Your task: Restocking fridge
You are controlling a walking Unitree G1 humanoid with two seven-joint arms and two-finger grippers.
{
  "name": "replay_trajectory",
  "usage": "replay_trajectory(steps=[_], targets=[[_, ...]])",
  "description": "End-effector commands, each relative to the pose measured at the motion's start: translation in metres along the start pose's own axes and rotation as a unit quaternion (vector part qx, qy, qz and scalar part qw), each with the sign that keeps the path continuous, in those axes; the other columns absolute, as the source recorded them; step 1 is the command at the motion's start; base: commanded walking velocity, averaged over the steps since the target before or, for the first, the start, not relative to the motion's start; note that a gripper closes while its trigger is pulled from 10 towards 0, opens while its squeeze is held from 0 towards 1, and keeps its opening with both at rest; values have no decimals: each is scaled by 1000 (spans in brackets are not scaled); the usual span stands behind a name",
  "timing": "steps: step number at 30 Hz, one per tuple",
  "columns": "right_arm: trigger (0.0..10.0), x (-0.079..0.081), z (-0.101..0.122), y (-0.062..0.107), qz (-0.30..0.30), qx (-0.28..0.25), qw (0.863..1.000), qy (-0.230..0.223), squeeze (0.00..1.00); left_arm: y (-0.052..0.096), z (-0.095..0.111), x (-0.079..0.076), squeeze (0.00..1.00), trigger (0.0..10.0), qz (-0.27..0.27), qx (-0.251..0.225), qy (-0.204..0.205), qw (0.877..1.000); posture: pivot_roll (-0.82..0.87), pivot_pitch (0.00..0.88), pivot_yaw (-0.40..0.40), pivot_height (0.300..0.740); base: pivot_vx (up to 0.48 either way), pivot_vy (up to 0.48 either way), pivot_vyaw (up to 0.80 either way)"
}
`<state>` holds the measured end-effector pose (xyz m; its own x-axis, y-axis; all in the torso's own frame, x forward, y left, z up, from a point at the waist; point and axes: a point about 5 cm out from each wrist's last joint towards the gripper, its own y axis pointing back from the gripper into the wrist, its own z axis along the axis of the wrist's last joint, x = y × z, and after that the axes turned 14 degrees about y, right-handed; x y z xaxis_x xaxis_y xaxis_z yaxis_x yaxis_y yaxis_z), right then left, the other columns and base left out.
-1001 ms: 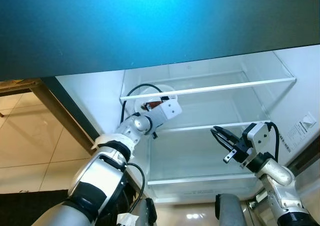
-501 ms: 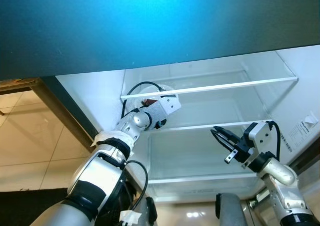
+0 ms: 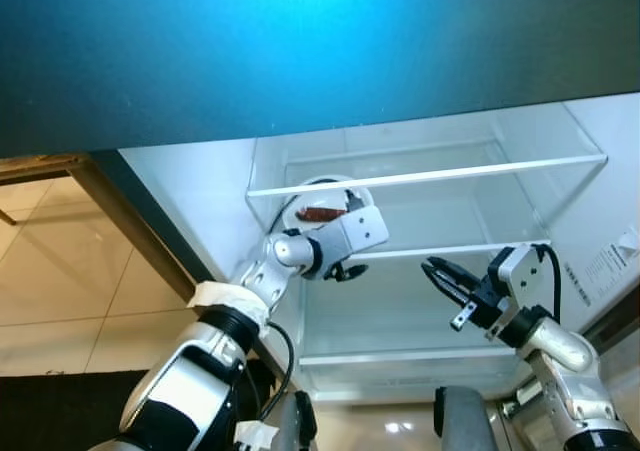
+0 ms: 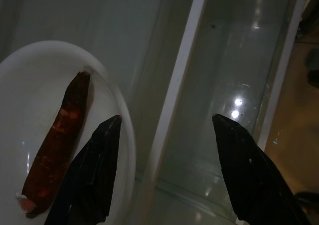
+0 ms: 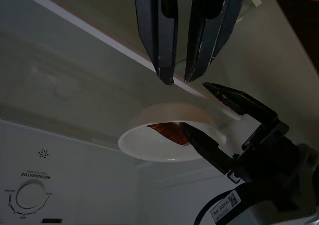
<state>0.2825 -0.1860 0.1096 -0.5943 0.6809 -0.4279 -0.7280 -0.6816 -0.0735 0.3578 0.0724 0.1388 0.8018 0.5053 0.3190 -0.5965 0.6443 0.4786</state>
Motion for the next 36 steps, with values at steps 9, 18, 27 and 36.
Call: replay_trajectory(steps=[9,18,27,36], targets=[[10000,4,0,-1,15,-2,1000,-11,0,8,0,-9,0,10000,-24,-7,-14,1000,-123,103,115,567,0,0,0],[10000,6,-3,-2,26,7,1000,-16,0,12,-15,-55,0,10000,-114,26,-37,993,-119,96,113,567,0,0,0],[10000,-2,-10,3,-1,33,999,-4,0,13,-37,-77,0,10000,-107,46,-3,993,-113,87,118,567,0,0,0],[10000,-6,-12,4,-3,38,999,-3,0,23,-61,-88,0,10000,-43,83,76,993,-98,81,112,567,0,0,0]])
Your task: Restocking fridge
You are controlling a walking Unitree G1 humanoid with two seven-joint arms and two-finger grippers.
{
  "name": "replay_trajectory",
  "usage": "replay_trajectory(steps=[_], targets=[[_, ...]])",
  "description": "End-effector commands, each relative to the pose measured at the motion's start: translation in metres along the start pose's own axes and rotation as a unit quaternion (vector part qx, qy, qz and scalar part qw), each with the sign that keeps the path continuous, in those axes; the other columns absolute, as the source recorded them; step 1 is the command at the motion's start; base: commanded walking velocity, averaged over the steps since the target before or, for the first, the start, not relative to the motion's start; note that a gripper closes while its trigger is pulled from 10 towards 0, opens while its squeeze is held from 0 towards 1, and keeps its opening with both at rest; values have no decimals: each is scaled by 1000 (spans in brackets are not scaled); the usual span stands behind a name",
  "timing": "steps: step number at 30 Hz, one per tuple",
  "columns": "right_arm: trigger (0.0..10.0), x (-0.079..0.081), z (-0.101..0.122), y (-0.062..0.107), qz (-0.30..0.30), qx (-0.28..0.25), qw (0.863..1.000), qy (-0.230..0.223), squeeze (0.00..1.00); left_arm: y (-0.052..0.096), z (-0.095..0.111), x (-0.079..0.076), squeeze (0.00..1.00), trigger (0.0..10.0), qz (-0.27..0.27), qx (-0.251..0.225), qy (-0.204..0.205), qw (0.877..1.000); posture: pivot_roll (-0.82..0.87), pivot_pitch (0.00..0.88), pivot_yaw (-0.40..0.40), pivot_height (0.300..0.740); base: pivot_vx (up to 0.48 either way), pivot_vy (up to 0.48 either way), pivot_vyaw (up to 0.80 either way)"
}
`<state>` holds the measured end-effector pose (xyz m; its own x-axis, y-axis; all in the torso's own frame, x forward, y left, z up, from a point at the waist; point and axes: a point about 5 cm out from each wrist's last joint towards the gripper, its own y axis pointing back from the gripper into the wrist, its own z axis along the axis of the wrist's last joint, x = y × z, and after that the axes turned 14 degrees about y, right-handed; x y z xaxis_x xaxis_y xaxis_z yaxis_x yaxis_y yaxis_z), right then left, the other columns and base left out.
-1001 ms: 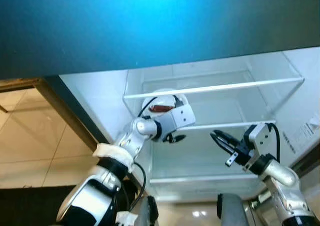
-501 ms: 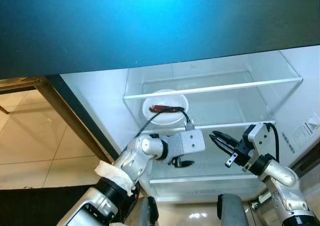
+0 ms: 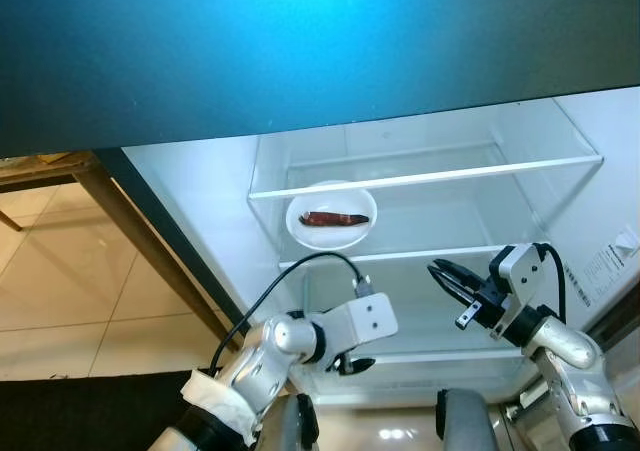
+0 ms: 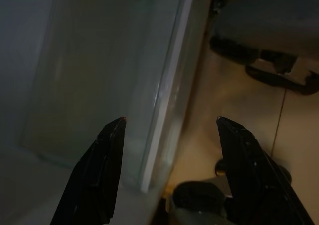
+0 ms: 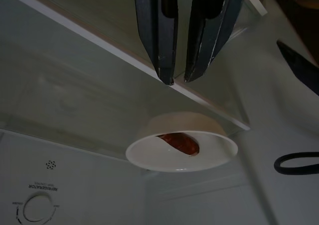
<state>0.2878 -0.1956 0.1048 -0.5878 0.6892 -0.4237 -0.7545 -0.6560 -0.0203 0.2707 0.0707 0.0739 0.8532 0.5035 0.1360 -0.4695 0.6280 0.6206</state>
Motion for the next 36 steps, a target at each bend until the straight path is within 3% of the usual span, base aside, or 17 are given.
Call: replay_trajectory(steps=[1,3,7,8,12,14,16,19,21,23,24,25,30,33,36], targets=[[10000,1,-3,1,2,6,1000,-1,0,3,-5,3,0,10000,22,11,9,1000,-98,81,112,567,0,0,0],[10000,0,-4,0,2,7,1000,0,0,2,-10,1,0,10000,46,13,36,998,-93,79,111,567,0,0,0],[10000,-2,-6,-2,0,16,1000,6,0,-7,-28,-15,0,10000,47,22,115,992,-93,76,110,567,0,0,0],[10000,-2,-6,-2,0,16,1000,6,0,-7,-28,-15,0,10000,47,22,115,992,-93,76,110,567,0,0,0],[10000,-3,-11,-4,-16,38,999,13,0,-19,-62,-26,0,10000,58,41,231,971,-94,74,102,567,0,0,0],[10000,-3,-12,-4,-19,43,999,14,0,-21,-67,-27,0,10000,58,39,243,967,-94,74,102,567,0,0,0],[10000,-3,-14,-5,-25,48,998,12,0,-26,-77,-32,0,10000,49,23,284,957,-94,70,98,567,0,0,0],[10000,-3,-15,-6,-27,49,998,10,0,-27,-80,-34,0,10000,45,14,298,954,-94,70,98,567,0,0,0],[10000,-4,-19,-8,-36,70,997,1,0,-28,-83,-36,0,10000,47,-33,364,930,-94,68,95,567,0,0,0],[10000,-4,-19,-8,-36,70,997,1,0,-28,-83,-36,0,10000,47,-33,364,930,-94,68,95,567,0,0,0],[10000,-3,-23,-9,-35,89,995,-1,0,-28,-89,-36,0,10000,60,-36,391,918,-95,66,93,567,0,0,0],[10000,-3,-29,-10,-40,111,993,-2,0,-29,-95,-38,0,10000,65,-31,399,914,-94,62,89,567,0,0,0],[10000,-1,-35,-11,-46,131,990,-6,0,-33,-98,-49,0,10000,29,-22,372,928,-91,58,86,567,0,0,0],[10000,0,-38,-13,-54,138,989,-14,0,-37,-92,-70,0,10000,-63,-30,309,948,-91,52,83,567,0,0,0],[10000,-1,-38,-15,-59,140,988,-15,0,-38,-87,-78,0,10000,-99,-42,275,955,-93,49,83,567,0,0,0]])
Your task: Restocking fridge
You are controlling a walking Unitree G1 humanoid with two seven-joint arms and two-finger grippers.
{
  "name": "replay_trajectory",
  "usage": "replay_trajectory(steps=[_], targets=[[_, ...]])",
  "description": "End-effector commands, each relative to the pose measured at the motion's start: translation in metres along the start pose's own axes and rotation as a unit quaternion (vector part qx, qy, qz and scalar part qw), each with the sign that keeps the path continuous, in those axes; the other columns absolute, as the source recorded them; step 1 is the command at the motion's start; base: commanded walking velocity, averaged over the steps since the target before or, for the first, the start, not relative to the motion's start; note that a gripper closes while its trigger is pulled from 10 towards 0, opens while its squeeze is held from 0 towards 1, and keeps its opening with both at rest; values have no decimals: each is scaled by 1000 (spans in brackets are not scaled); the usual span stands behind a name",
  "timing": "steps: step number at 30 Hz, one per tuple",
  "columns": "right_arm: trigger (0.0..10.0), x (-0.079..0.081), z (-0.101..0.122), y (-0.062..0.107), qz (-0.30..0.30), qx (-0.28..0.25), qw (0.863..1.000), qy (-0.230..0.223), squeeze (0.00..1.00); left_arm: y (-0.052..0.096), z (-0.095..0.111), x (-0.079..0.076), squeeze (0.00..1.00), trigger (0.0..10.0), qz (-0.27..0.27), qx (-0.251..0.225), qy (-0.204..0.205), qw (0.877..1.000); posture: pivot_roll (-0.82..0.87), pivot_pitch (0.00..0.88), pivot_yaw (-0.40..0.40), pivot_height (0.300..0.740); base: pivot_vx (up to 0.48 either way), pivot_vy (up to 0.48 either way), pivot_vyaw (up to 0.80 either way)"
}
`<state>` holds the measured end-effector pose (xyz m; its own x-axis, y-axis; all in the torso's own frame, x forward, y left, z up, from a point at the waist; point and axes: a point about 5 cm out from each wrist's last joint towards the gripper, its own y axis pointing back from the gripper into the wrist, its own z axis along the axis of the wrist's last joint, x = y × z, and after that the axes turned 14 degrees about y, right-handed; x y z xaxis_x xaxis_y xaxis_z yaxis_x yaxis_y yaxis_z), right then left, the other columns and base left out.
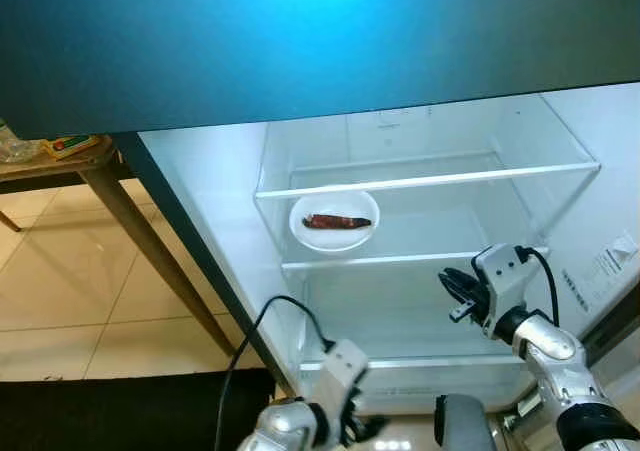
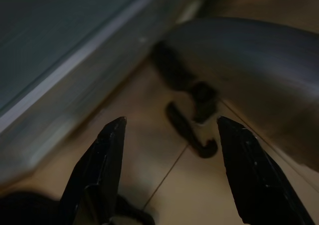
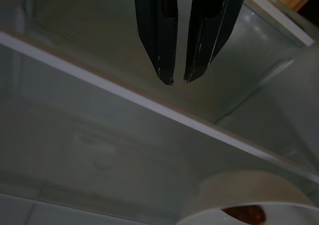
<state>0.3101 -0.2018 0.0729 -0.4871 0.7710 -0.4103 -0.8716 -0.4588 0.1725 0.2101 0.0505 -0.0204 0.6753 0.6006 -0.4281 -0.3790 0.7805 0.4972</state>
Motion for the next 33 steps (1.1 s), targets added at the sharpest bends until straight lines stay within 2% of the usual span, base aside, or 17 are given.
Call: replay_trajectory(steps=[1,3,4,6,7,9,12,14,16,20,27,33], targets=[[10000,2,-1,-3,0,6,1000,-2,0,4,-9,-1,0,10000,-22,14,-22,999,-98,43,84,567,0,0,0],[10000,2,-1,-3,0,6,1000,-2,0,4,-9,-1,0,10000,-22,14,-22,999,-98,43,84,567,0,0,0],[10000,-2,-1,-3,-13,11,1000,-2,0,-1,2,-8,0,10000,-54,-16,-34,998,-100,44,87,567,0,0,0],[10000,-2,-1,-3,-13,11,1000,-2,0,-1,2,-8,0,10000,-54,-16,-34,998,-100,44,87,567,0,0,0],[10000,-5,-3,-3,-23,17,1000,1,0,-5,19,-15,0,10000,-85,-57,-27,994,-100,44,87,567,0,0,0],[10000,-5,-3,-3,-25,19,1000,2,0,-6,25,-17,0,10000,-94,-70,-21,993,-100,44,87,567,0,0,0],[10000,-5,-4,-3,-26,20,999,4,0,-7,33,-18,0,10000,-103,-92,11,990,-106,46,92,567,0,0,0],[10000,-5,-4,-3,-27,18,999,-3,0,-5,29,-13,0,10000,-107,-107,86,985,-106,48,93,567,0,0,0],[10000,-5,-5,-3,-28,18,999,-6,0,-3,25,-12,0,10000,-108,-104,93,984,-106,48,93,567,0,0,0],[10000,-5,-5,-2,-29,12,999,-20,0,-1,14,-8,0,10000,-97,-93,78,988,-99,52,92,577,0,0,0],[10000,-3,-8,-3,-30,16,999,-28,0,-1,15,-6,0,10000,-97,-91,69,989,-97,51,87,597,0,0,0],[10000,4,-11,0,-3,5,999,-47,0,-3,19,-14,0,10000,-140,-79,55,985,-103,48,84,622,0,0,0]])
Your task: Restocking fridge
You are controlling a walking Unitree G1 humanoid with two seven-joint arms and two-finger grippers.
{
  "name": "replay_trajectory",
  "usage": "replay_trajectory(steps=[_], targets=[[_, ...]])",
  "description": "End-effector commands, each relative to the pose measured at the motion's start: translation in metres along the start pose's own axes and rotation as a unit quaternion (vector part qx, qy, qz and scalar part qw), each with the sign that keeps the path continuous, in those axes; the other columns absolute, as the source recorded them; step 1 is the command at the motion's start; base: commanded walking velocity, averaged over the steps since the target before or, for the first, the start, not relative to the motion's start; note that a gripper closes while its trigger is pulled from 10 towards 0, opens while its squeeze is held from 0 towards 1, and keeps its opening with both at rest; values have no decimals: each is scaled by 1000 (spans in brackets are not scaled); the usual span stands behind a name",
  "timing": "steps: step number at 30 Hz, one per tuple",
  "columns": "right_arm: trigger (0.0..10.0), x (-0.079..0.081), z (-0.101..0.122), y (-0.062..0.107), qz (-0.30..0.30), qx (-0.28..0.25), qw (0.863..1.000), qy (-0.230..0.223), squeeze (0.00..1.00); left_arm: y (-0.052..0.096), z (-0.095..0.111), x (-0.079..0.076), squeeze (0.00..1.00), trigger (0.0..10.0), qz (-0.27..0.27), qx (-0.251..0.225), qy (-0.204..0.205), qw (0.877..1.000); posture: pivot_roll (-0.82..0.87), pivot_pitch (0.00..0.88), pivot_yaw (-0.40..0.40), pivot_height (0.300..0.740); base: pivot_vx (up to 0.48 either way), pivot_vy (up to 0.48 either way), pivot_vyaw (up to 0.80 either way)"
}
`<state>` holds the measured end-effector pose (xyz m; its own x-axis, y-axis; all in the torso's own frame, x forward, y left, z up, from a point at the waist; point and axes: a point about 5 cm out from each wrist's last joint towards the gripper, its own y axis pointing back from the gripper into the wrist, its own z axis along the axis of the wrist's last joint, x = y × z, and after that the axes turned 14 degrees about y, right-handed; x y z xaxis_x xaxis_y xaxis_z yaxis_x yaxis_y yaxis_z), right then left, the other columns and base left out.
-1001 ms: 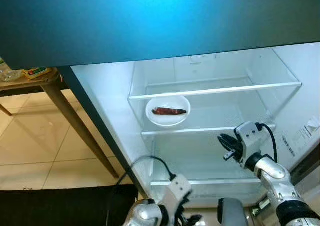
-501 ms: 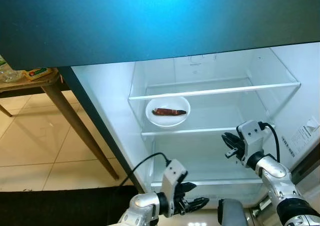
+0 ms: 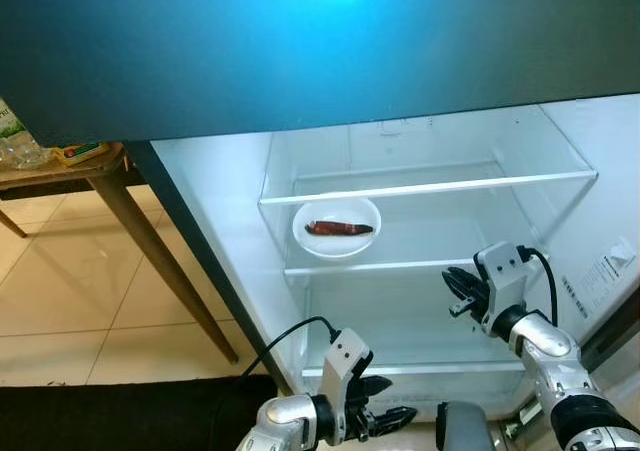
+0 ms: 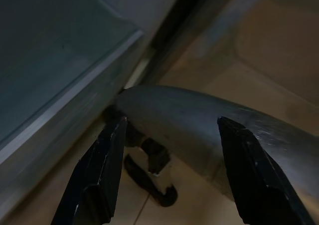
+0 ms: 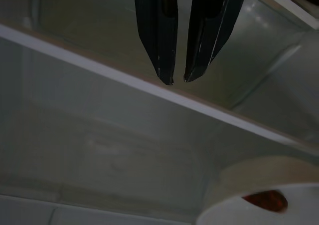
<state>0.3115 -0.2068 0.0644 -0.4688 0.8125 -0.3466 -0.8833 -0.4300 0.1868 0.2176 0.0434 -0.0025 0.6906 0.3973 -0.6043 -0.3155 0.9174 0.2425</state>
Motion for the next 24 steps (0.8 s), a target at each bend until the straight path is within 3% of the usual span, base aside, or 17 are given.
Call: replay_trajectory(steps=[1,9,14,24], targets=[[10000,6,-2,1,15,-9,1000,-11,0,-5,-3,-7,0,10000,-21,6,0,1000,-103,48,84,627,0,0,0],[10000,3,-3,5,19,-14,1000,-11,0,-8,-3,-11,0,10000,-29,11,-22,999,-105,48,85,652,0,0,0],[10000,0,-6,4,3,10,1000,2,0,-12,2,-16,0,10000,-46,21,-55,997,-103,44,81,652,0,0,0],[10000,10,-8,7,43,-14,999,-19,0,-15,6,-19,0,10000,-55,32,-81,995,-108,43,83,652,0,0,0]])
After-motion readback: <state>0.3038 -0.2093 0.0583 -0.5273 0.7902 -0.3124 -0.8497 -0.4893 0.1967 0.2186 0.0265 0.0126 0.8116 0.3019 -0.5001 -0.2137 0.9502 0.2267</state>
